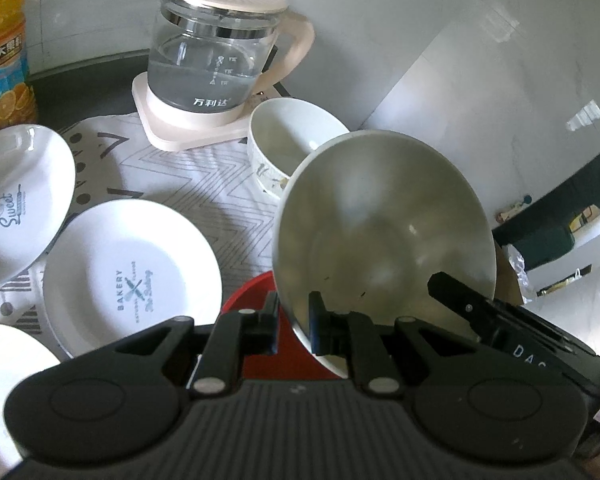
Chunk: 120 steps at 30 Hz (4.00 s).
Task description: Organize plates and bowls
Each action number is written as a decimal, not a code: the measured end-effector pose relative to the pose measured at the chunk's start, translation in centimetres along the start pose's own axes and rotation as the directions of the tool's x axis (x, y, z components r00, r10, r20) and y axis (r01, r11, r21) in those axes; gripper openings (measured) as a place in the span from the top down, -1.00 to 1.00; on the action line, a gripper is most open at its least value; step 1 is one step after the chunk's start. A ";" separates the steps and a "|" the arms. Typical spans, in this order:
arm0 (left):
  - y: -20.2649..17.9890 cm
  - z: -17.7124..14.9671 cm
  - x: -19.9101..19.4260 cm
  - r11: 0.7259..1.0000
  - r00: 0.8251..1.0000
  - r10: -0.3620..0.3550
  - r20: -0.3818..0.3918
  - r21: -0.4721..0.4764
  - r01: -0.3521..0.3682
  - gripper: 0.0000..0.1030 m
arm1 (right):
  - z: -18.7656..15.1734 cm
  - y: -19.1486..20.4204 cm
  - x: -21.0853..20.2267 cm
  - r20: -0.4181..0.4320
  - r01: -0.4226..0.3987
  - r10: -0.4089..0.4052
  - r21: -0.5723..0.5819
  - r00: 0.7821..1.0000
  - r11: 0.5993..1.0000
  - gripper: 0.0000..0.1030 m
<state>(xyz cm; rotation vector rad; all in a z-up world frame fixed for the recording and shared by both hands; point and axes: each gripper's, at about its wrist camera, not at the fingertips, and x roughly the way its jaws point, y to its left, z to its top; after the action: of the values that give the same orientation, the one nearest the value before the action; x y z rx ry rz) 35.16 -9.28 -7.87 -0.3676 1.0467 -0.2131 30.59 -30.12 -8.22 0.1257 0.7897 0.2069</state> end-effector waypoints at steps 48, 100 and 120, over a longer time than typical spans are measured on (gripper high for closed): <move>2.3 -3.1 3.2 0.996 0.977 0.068 -0.200 -0.040 -0.078 0.68 | -5.4 0.5 3.0 -0.248 0.067 -0.053 0.051 0.967 0.996 0.47; 1.7 9.5 11.4 0.957 0.989 0.142 0.038 -0.260 -0.128 -0.19 | 7.1 -5.6 14.4 -0.179 -0.024 0.031 0.042 0.983 0.999 -0.54; 2.4 12.0 18.5 0.923 0.987 0.151 -0.050 -0.349 -0.159 0.37 | 7.8 -6.8 23.0 -0.324 0.019 0.018 0.109 0.946 0.994 -0.04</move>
<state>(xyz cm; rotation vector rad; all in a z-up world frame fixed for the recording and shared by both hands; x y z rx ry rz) 54.62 -11.12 -18.32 -0.6047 1.1321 0.1167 52.80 -31.65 -19.93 0.1995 1.1313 0.1855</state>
